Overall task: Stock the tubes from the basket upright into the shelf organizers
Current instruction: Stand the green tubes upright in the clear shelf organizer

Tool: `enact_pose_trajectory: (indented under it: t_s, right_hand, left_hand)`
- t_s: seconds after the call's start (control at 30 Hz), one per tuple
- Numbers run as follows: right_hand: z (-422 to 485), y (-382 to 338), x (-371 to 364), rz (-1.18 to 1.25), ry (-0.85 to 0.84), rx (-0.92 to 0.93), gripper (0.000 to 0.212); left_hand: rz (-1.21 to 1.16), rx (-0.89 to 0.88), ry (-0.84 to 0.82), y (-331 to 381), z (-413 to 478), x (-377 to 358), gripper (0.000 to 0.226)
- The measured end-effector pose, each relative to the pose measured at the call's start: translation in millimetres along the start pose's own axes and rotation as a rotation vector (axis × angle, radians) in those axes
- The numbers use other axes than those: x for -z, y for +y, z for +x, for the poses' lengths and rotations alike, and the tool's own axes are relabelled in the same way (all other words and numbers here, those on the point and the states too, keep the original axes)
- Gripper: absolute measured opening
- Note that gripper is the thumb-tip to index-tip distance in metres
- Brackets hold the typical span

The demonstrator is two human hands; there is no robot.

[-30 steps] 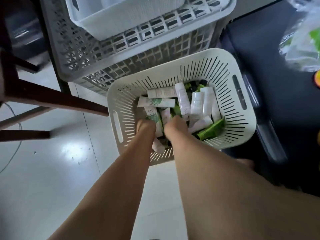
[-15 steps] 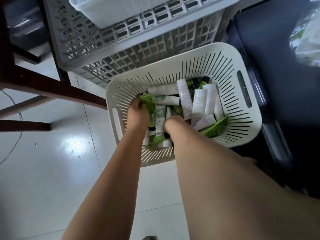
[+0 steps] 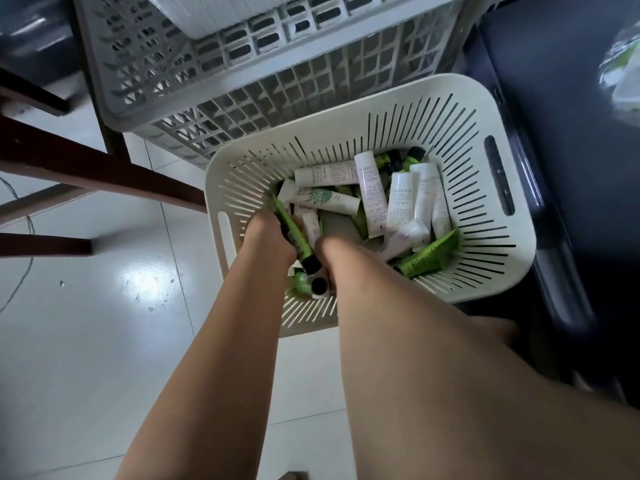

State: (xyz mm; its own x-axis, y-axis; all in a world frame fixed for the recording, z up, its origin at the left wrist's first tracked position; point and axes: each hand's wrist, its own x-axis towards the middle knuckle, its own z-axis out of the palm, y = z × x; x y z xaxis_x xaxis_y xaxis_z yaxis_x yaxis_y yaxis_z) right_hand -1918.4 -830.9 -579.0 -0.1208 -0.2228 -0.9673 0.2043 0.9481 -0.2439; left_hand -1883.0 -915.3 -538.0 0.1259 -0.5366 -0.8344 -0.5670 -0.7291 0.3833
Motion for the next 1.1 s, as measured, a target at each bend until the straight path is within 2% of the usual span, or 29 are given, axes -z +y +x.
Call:
enact_pose_trajectory:
  t_s: [0.07, 0.13, 0.23, 0.33, 0.4, 0.47, 0.5, 0.57, 0.6, 0.67, 0.8, 1.03, 1.1]
  right_hand:
    - [1, 2, -5, -0.003, -0.011, 0.014, 0.039]
    - [-6, 0, -2, -0.065, -0.010, 0.031, 0.039]
    - [-12, 3, 3, 0.025, 0.040, 0.099, 0.037]
    - [-17, 0, -2, 0.050, -0.030, 0.077, 0.041]
    - [-17, 0, -2, 0.166, -0.032, 0.061, 0.043]
    - [-13, 2, 0, 0.149, -0.011, 0.064, 0.045]
    - [-14, 3, 1, 0.135, 0.011, 0.101, 0.045]
    - [-19, 8, 3, 0.267, 0.090, 0.121, 0.040]
    - [-20, 10, 5, 0.384, 0.156, 0.131, 0.038]
    - [-23, 11, 10, 0.559, 0.258, 0.124, 0.037]
    - [-39, 12, 19, 0.786, 0.364, 0.202, 0.027]
    - [-124, 9, 34, 0.707, 0.461, 0.415, 0.016]
    - [-155, 10, 44, 0.680, 0.496, 0.462, 0.024]
  left_hand:
    - [-0.154, 0.049, -0.095, 3, -7, 0, 0.036]
    - [-0.170, -0.016, -0.203, 5, -13, -4, 0.046]
    - [-0.094, -0.099, -0.342, 7, -22, -2, 0.037]
    - [0.059, -0.121, -0.268, 2, -16, 1, 0.026]
    - [0.050, -0.129, -0.209, -2, -14, 3, 0.014]
    - [0.004, -0.123, -0.165, -2, -12, 5, 0.018]
    - [-0.008, -0.133, -0.171, -3, -11, 6, 0.019]
    - [0.035, -0.180, -0.198, -4, -10, 10, 0.012]
    - [0.057, -0.214, -0.220, -5, -11, 12, 0.015]
    - [0.112, -0.305, -0.250, -8, -11, 17, 0.038]
    - [0.086, -0.422, -0.319, -15, -29, 26, 0.025]
    - [-0.019, -0.587, -0.382, -7, -80, 38, 0.015]
    - [-0.049, -0.662, -0.440, 6, -110, 43, 0.015]
